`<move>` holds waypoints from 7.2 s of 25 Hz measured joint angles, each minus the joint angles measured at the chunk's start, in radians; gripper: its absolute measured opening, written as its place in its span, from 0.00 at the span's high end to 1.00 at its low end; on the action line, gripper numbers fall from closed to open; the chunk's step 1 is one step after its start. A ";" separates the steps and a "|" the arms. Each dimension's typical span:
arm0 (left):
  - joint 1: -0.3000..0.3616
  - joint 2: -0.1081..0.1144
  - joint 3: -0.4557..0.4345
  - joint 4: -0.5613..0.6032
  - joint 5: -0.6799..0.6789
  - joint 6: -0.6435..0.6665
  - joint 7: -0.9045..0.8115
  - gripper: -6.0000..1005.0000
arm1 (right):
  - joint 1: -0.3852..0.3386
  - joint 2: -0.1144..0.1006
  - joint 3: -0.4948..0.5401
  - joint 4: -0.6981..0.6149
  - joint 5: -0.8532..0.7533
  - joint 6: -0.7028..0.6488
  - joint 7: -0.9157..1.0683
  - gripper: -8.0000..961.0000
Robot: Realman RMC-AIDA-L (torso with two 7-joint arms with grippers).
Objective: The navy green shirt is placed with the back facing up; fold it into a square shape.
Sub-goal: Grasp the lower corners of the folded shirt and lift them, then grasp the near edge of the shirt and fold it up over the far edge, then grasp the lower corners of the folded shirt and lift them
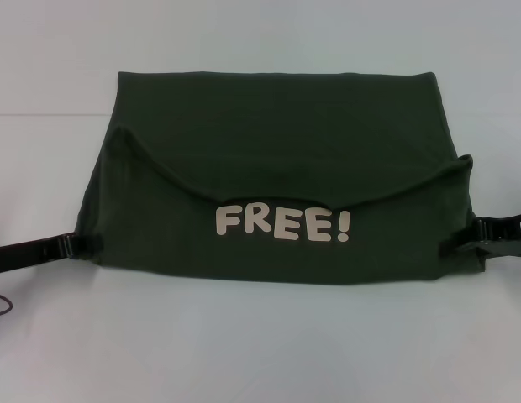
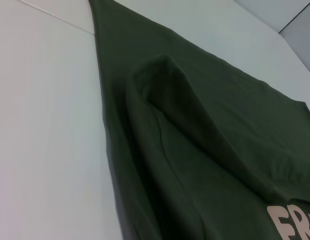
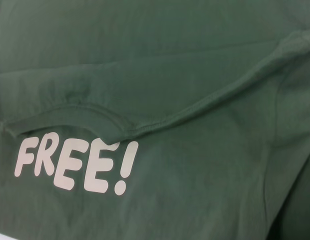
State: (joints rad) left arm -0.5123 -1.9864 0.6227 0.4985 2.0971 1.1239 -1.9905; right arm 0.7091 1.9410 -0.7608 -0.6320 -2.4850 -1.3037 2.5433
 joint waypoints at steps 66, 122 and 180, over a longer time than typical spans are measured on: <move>-0.068 0.137 -0.441 0.082 0.424 0.702 -0.311 0.90 | -0.127 -0.064 0.392 0.014 -0.066 -0.533 -0.329 0.93; -0.282 -0.176 -0.446 -0.092 -0.287 -0.392 0.519 0.87 | -0.035 0.140 0.414 0.181 0.456 0.415 -0.621 0.90; 0.029 0.023 0.009 -0.015 -0.131 -0.071 -0.114 0.18 | -0.223 0.078 0.155 0.219 0.526 -0.098 -0.986 0.03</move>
State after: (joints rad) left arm -0.4831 -1.9637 0.6322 0.4831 1.9661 1.0532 -2.1047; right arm 0.4864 2.0187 -0.6059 -0.4126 -1.9589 -1.4022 1.5571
